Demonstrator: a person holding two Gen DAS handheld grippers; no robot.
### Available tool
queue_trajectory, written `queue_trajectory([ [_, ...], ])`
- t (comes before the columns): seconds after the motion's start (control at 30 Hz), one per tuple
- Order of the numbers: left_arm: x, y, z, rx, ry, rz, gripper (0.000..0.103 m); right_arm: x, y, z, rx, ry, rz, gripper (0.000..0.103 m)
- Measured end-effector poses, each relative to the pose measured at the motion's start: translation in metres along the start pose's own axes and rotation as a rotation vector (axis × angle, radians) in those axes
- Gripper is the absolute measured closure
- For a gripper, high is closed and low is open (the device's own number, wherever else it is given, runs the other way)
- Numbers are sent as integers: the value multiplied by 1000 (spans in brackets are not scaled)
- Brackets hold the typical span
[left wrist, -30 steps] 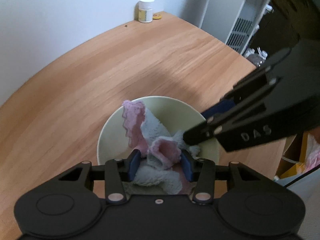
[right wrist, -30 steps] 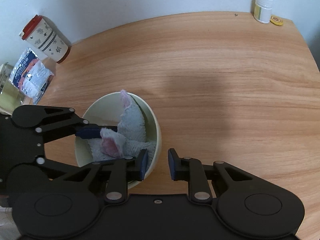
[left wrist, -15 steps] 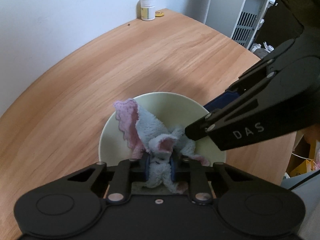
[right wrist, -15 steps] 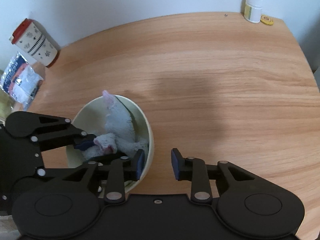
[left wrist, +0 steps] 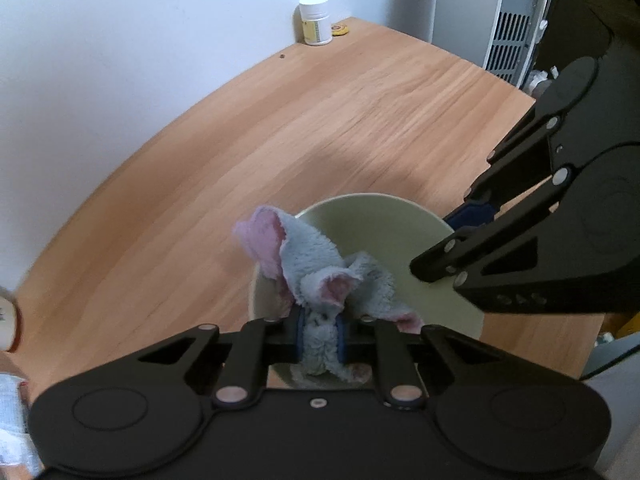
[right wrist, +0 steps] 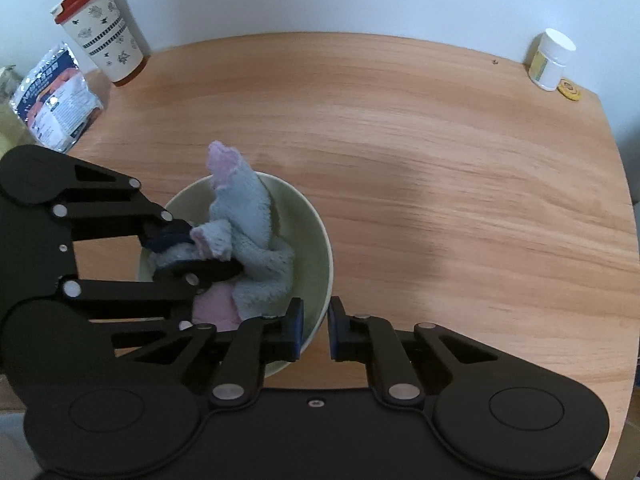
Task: Clean bowl
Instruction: 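Wipe the towel around the bowl's inner wall with the left gripper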
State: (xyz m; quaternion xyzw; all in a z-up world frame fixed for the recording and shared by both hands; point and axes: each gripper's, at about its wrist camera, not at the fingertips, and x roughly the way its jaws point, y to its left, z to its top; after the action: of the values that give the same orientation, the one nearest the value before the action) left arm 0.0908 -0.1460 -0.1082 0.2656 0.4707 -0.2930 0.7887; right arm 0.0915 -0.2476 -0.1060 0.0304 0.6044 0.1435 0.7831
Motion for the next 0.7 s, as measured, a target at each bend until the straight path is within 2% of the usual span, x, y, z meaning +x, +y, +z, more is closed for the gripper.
queue_trajectory([
  [0.13,-10,-3,-2,26,-6,44,90,-1,2,0,-31,6,8,90],
  [0.37,-10,0,-5,36,3,46,90,-2,4,1,-50,10,20,90],
  [0.7,17,1,-8,35,22,-15,90,-1,6,2,-70,7,32,89],
])
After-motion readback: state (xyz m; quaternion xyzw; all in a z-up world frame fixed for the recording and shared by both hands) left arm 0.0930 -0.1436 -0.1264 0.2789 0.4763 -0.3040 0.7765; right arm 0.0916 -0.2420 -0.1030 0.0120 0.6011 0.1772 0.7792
